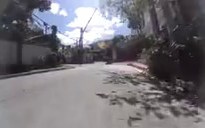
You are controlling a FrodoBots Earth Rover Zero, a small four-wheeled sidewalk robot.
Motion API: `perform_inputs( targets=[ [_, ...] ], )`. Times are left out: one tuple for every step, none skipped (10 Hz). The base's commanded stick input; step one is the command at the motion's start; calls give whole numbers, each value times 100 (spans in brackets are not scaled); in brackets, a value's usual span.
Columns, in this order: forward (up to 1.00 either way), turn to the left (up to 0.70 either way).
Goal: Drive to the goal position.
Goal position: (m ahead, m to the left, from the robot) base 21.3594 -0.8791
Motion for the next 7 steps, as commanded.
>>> perform_inputs(
  targets=[
    [100,21],
    [100,4],
    [100,7],
    [100,17],
    [100,-21],
    [100,-40],
    [100,-40]
  ],
)
